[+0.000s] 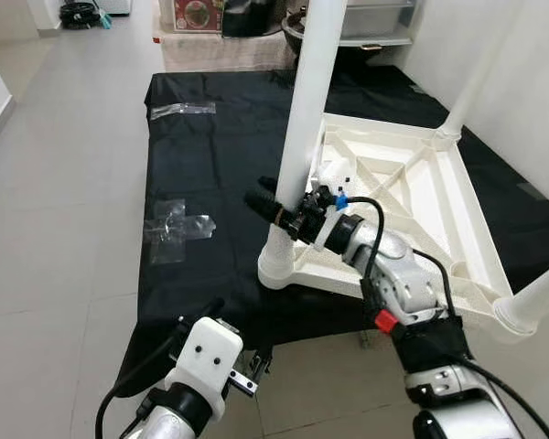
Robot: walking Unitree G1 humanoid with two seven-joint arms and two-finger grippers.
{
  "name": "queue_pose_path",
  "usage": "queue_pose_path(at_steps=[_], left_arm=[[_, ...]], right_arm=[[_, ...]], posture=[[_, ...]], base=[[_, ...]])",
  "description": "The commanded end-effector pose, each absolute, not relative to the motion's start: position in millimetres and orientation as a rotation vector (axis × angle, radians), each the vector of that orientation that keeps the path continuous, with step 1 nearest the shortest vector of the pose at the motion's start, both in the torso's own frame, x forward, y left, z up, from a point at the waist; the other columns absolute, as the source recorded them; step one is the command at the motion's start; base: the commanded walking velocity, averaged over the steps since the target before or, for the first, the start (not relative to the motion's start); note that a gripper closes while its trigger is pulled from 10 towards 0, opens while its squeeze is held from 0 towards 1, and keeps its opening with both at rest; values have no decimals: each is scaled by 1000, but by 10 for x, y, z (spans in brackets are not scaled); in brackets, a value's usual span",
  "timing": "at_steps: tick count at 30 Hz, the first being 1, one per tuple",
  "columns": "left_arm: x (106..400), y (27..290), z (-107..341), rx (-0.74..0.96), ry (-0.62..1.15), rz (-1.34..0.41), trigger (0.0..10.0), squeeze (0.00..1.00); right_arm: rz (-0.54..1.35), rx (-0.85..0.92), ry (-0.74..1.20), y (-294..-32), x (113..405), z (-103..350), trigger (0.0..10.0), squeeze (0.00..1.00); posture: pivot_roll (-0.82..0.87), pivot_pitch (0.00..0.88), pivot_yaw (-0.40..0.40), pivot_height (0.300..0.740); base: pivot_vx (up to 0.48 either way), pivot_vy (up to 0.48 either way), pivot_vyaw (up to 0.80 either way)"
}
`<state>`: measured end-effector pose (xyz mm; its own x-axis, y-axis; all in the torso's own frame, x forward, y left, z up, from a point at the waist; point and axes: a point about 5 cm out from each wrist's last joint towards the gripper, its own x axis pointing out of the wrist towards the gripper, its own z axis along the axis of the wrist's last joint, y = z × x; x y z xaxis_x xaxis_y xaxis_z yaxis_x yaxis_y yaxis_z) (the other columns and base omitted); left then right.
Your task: Building children table
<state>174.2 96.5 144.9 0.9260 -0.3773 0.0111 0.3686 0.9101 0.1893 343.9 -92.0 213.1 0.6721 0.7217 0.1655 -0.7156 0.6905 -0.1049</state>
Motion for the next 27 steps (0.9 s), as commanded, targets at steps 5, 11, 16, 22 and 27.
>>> queue_pose_path(at_steps=[5, 11, 16, 22, 27], left_arm=[[1742, 977, 1417, 198, -34, -385, 10000, 0], [1745, 977, 1419, 201, -37, -387, 10000, 0], [1748, 964, 1418, 205, -40, -392, 10000, 0], [1743, 961, 1413, 210, -39, -397, 10000, 0], [1740, 954, 1404, 210, -36, -402, 10000, 0]], right_arm=[[257, -106, -33, -1218, 3514, 1869, 0, 0], [-39, -42, -64, -1246, 3467, 1965, 0, 0], [-237, 61, -51, -1000, 3372, 1972, 0, 0], [-202, 132, -42, -730, 3349, 2000, 10000, 0], [-106, 147, -94, -668, 3356, 2096, 10000, 1000]], posture=[[85, 142, -88, 740], [85, 137, -88, 740], [95, 128, -89, 740], [97, 120, -90, 740], [93, 113, -90, 740]], base=[[0, 0, 0], [0, 0, 0], [0, 0, 0], [0, 0, 0], [0, 0, 0]])
